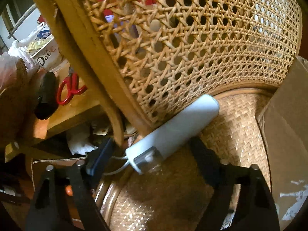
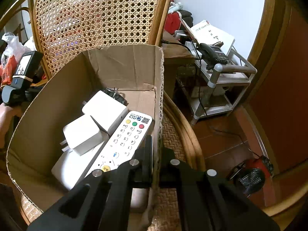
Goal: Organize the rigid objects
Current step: 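Reach the left gripper to the white power bank and grasp it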
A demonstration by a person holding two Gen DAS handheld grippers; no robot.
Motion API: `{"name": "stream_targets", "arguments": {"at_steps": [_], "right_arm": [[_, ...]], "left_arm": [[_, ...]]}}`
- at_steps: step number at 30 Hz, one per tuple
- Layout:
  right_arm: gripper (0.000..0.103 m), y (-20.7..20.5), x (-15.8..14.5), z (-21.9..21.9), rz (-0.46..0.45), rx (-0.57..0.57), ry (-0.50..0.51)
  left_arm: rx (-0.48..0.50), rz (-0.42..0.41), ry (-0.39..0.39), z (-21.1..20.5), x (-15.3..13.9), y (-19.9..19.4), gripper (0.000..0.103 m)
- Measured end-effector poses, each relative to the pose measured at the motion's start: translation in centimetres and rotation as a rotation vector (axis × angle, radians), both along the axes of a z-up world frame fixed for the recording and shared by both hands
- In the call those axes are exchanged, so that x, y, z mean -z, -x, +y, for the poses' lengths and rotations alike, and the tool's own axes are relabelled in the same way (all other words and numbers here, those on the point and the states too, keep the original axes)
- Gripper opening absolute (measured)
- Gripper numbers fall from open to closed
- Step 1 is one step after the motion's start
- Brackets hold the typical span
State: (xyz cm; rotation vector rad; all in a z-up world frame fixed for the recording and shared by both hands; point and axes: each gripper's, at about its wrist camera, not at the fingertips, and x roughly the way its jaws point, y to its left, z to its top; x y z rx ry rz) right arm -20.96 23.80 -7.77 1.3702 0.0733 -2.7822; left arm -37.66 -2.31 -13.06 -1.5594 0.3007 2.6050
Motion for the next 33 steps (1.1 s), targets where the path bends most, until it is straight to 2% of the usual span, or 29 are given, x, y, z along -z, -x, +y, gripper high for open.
{"name": "stream_targets", "arguments": {"at_steps": [1,3,7,12,16,21,23,25,27,28,29,33], "right_arm": [[0.005,0.0,0.0,0.0,0.000,0.000,0.000],[0.005,0.0,0.0,0.0,-0.001,0.000,-0.001],[0.005,-0.1,0.0,0.0,-0.001,0.000,-0.002],[0.005,-0.1,-0.1,0.0,0.000,-0.001,-0.001],[0.005,-0.1,-0.1,0.1,0.000,-0.001,-0.003],[0.005,-0.1,-0.1,0.0,0.000,0.001,-0.002],[0.005,0.0,-0.1,0.0,-0.001,0.002,-0.001],[0.005,-0.1,-0.1,0.0,-0.001,0.000,-0.003],[0.005,-0.1,-0.1,0.0,-0.001,0.000,-0.002],[0.005,-0.1,-0.1,0.0,0.000,0.000,-0.001],[0.005,-0.1,-0.1,0.0,0.000,0.000,-0.001],[0.005,0.0,-0.1,-0.1,0.000,0.001,-0.002]], "left_arm": [[0.005,0.000,0.011,0.1,0.0,-0.2,0.073],[0.043,-0.005,0.005,0.6,-0.2,-0.9,0.059],[0.125,-0.022,0.010,2.3,-0.2,-2.0,0.053],[0.190,-0.036,-0.053,3.3,-0.1,-2.0,0.046],[0.240,-0.066,-0.135,4.4,0.2,-2.0,0.045],[0.248,-0.035,-0.106,5.5,0.4,-1.7,0.048],[0.239,-0.007,-0.106,5.7,0.7,-1.3,0.059],[0.221,0.000,-0.137,5.8,0.9,-0.7,0.059],[0.195,-0.018,-0.150,5.8,1.0,-0.1,0.049],[0.190,-0.019,-0.145,5.9,0.8,0.0,0.032],[0.196,-0.038,-0.158,6.2,0.7,0.2,0.027],[0.193,-0.024,-0.146,6.9,0.2,-0.1,0.025]]}}
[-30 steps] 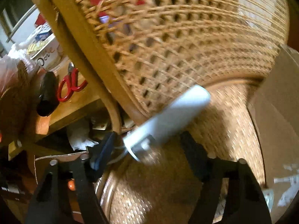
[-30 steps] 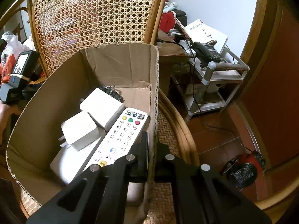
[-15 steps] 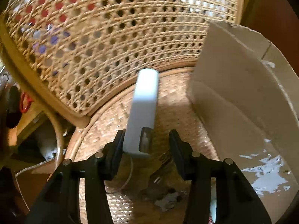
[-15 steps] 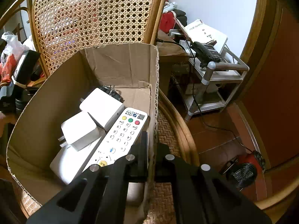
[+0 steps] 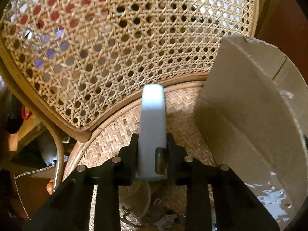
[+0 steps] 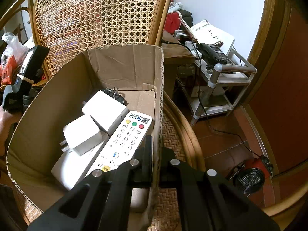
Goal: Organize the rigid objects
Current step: 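Reach the left gripper to the white power bank and grasp it, then carry the white power bank into the box and release it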
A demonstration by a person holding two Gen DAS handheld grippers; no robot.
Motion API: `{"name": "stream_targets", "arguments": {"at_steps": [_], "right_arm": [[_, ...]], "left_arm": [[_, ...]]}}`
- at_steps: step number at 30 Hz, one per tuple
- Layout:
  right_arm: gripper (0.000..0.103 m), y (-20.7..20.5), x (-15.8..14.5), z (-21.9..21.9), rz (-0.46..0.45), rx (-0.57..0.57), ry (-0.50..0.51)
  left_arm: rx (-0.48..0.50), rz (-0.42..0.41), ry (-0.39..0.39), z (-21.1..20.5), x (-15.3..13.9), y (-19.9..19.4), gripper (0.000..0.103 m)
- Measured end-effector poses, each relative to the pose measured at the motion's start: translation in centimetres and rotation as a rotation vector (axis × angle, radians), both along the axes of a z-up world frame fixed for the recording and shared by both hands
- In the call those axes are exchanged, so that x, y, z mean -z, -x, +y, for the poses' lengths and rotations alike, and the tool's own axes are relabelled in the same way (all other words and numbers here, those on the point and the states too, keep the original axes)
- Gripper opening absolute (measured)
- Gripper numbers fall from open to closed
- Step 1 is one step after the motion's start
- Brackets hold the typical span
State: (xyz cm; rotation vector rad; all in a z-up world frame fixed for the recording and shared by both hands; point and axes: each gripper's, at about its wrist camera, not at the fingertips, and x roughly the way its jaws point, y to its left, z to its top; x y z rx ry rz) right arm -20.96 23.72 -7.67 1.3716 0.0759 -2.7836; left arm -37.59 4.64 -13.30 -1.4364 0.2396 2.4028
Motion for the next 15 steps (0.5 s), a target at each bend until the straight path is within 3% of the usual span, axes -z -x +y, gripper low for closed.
{"name": "stream_targets", "arguments": {"at_steps": [5,10,11,14,15], "right_arm": [[0.005,0.0,0.0,0.0,0.000,0.000,0.000],[0.005,0.0,0.0,0.0,0.000,0.001,0.000],[0.005,0.0,0.0,0.0,0.000,0.000,-0.001],[0.005,0.1,0.0,0.1,0.000,0.001,0.000],[0.005,0.1,0.0,0.1,0.000,0.001,0.000]], "left_arm": [[-0.027,0.041,-0.065,-1.0,-3.3,-0.5,0.025],[-0.038,0.147,-0.180,-2.0,-8.3,-2.3,0.025],[-0.026,0.174,-0.199,-3.8,-9.1,-1.7,0.025],[0.049,0.252,-0.258,-3.6,-12.5,-6.3,0.025],[0.074,0.262,-0.276,-4.0,-12.6,-6.0,0.025]]}}
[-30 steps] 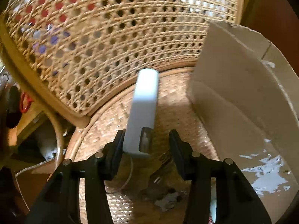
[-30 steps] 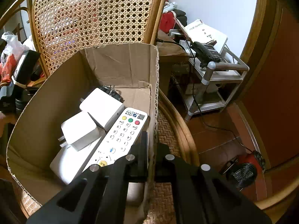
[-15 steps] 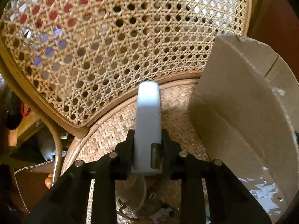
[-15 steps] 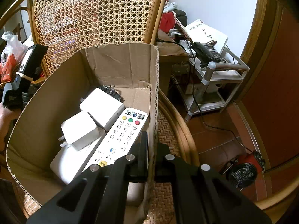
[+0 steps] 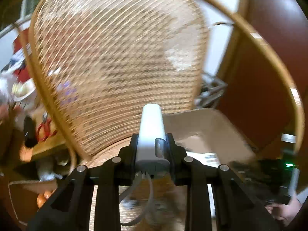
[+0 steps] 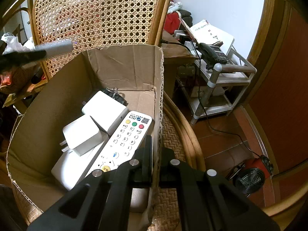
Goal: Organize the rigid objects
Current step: 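Carry the white power bank into the box and release it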
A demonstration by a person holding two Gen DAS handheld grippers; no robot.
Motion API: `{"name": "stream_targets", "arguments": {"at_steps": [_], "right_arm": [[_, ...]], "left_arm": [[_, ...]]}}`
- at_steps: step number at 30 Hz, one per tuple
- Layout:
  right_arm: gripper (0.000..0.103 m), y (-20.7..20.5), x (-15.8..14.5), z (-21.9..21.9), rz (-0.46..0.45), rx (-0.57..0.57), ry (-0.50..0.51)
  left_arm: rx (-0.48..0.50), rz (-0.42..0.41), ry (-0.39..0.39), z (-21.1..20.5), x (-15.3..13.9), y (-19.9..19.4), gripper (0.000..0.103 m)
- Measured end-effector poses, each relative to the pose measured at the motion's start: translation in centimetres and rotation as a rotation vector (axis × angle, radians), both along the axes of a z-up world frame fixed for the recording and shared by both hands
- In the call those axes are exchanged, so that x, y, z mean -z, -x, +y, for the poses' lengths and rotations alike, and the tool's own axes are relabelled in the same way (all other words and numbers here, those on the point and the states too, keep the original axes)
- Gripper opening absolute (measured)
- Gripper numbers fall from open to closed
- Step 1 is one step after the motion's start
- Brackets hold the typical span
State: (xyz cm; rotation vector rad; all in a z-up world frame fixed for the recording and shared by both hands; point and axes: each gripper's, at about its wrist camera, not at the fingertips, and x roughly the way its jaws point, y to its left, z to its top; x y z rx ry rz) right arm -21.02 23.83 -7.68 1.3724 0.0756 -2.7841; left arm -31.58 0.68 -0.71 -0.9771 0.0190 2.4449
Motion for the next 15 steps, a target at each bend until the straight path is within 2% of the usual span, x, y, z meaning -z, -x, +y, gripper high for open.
{"name": "stream_targets", "arguments": {"at_steps": [3,6,9,12,13,15], "right_arm": [[0.005,0.0,0.0,0.0,0.001,0.001,0.001],[0.005,0.0,0.0,0.0,0.000,0.000,0.001],[0.005,0.0,0.0,0.1,0.000,-0.001,0.000],[0.005,-0.1,-0.1,0.2,-0.001,-0.002,0.000],[0.005,-0.1,-0.1,0.3,-0.001,-0.003,0.000],[0.005,-0.1,-0.1,0.3,-0.001,-0.003,-0.001]], "left_arm": [[0.090,-0.020,-0.011,2.0,0.3,-2.1,0.025],[0.159,-0.068,0.051,5.5,2.2,-3.0,0.025],[0.183,-0.144,0.074,7.6,4.5,-3.0,0.025],[0.172,-0.134,0.123,8.2,5.4,-3.0,0.025],[0.173,-0.129,0.128,8.3,5.8,-2.7,0.021],[0.172,-0.120,0.128,8.5,5.4,-2.8,0.020]]}}
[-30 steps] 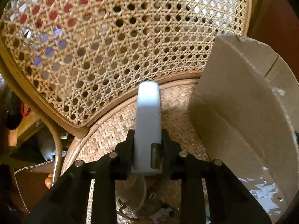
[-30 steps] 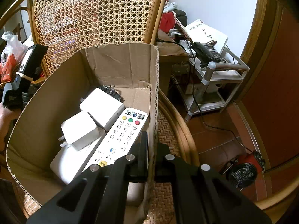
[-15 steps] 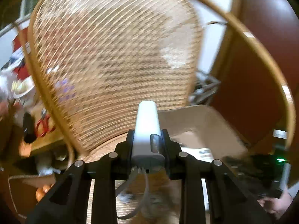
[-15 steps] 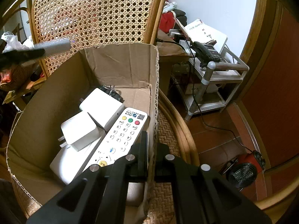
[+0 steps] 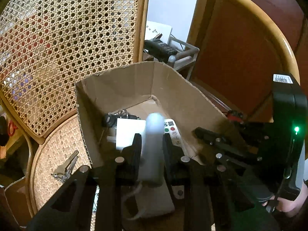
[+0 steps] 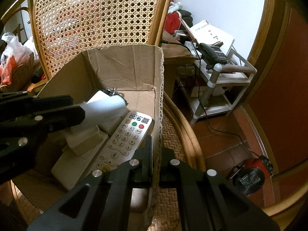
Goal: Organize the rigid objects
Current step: 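Carry the white power bank into the box and release it, then grasp the metal keys on the seat with the left gripper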
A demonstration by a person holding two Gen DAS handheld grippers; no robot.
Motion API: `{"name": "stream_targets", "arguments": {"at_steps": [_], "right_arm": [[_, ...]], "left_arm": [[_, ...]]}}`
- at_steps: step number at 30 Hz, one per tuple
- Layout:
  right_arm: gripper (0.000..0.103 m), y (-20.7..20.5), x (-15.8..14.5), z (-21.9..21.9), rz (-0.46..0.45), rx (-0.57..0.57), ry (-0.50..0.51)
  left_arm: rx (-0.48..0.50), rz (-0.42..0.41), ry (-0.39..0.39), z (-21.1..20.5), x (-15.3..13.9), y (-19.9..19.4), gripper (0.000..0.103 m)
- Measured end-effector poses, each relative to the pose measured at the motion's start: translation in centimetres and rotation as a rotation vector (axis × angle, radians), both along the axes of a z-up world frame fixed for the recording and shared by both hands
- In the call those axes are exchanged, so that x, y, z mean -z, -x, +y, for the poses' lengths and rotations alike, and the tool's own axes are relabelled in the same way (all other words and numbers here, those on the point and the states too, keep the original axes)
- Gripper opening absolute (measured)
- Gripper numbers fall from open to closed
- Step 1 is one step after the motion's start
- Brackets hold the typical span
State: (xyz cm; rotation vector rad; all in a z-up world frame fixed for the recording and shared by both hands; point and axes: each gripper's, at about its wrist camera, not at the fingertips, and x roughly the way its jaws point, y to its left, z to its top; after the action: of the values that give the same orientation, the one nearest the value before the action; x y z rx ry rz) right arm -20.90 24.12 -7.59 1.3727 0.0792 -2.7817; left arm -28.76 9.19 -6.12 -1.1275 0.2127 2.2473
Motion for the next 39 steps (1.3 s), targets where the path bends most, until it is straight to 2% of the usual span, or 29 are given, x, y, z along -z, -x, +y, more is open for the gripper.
{"name": "stream_targets", "arguments": {"at_steps": [3,5,6,7,8,10,13,14,16,19,23,27,29,32,33,34,35,36,37,39], "right_arm": [[0.005,0.0,0.0,-0.1,0.000,-0.002,-0.001],[0.005,0.0,0.0,0.0,-0.002,-0.001,0.001],[0.005,0.0,0.1,-0.1,-0.001,-0.001,-0.001],[0.005,0.0,0.0,-0.1,-0.001,0.001,-0.001],[0.005,0.0,0.0,0.0,0.000,-0.001,-0.001],[0.005,0.1,0.1,0.0,-0.001,0.000,0.001],[0.005,0.1,0.1,0.0,-0.002,0.001,-0.001],[0.005,0.0,0.0,-0.1,-0.002,0.000,0.000],[0.005,0.0,0.0,-0.2,-0.002,0.000,-0.001],[0.005,-0.1,0.0,-0.2,-0.002,0.001,-0.002],[0.005,0.0,0.1,-0.2,-0.002,0.001,-0.002],[0.005,0.0,0.1,-0.2,-0.002,0.000,-0.001],[0.005,0.0,0.1,-0.2,-0.002,-0.001,-0.003],[0.005,0.0,0.1,-0.2,-0.003,0.000,-0.004],[0.005,0.0,0.1,-0.2,-0.003,0.001,-0.003],[0.005,0.0,0.1,-0.3,-0.003,0.000,-0.003],[0.005,0.0,0.1,-0.2,-0.002,0.001,-0.003],[0.005,0.0,0.1,-0.3,-0.002,0.000,-0.002],[0.005,0.0,0.1,-0.3,-0.002,0.000,-0.002],[0.005,0.0,0.1,-0.3,-0.002,0.000,-0.003]], "left_arm": [[-0.002,0.011,-0.013,0.5,-0.1,-0.3,0.021],[-0.011,0.017,-0.041,0.0,-0.2,-0.3,0.031],[-0.018,0.032,-0.053,-0.4,-1.1,-1.5,0.036],[-0.027,0.050,-0.059,-1.0,-1.6,-1.5,0.055],[-0.049,0.083,-0.063,-1.7,-2.3,-1.3,0.079],[-0.117,0.169,-0.066,-3.8,-4.0,-1.0,0.093],[-0.193,0.194,-0.011,-6.6,-4.1,0.6,0.093],[-0.235,0.209,0.048,-7.8,-3.4,1.0,0.093],[-0.268,0.177,0.111,-9.0,-2.1,1.9,0.093],[-0.284,0.069,0.124,-10.7,0.5,3.1,0.093],[-0.297,0.024,0.211,-11.4,3.9,3.6,0.093],[-0.328,-0.037,0.238,-11.8,6.9,4.0,0.092],[-0.332,-0.070,0.234,-12.3,8.4,3.5,0.091],[-0.352,-0.117,0.164,-12.8,9.5,3.6,0.090],[-0.356,-0.102,0.152,-13.0,9.6,3.6,0.089],[-0.347,-0.084,0.157,-12.9,9.5,3.4,0.079],[-0.335,-0.067,0.155,-12.7,9.4,3.3,0.052],[-0.323,-0.060,0.158,-12.4,9.2,3.2,0.034],[-0.312,-0.050,0.191,-11.9,9.0,3.1,0.022],[-0.295,-0.057,0.181,-11.7,8.9,2.9,0.020]]}}
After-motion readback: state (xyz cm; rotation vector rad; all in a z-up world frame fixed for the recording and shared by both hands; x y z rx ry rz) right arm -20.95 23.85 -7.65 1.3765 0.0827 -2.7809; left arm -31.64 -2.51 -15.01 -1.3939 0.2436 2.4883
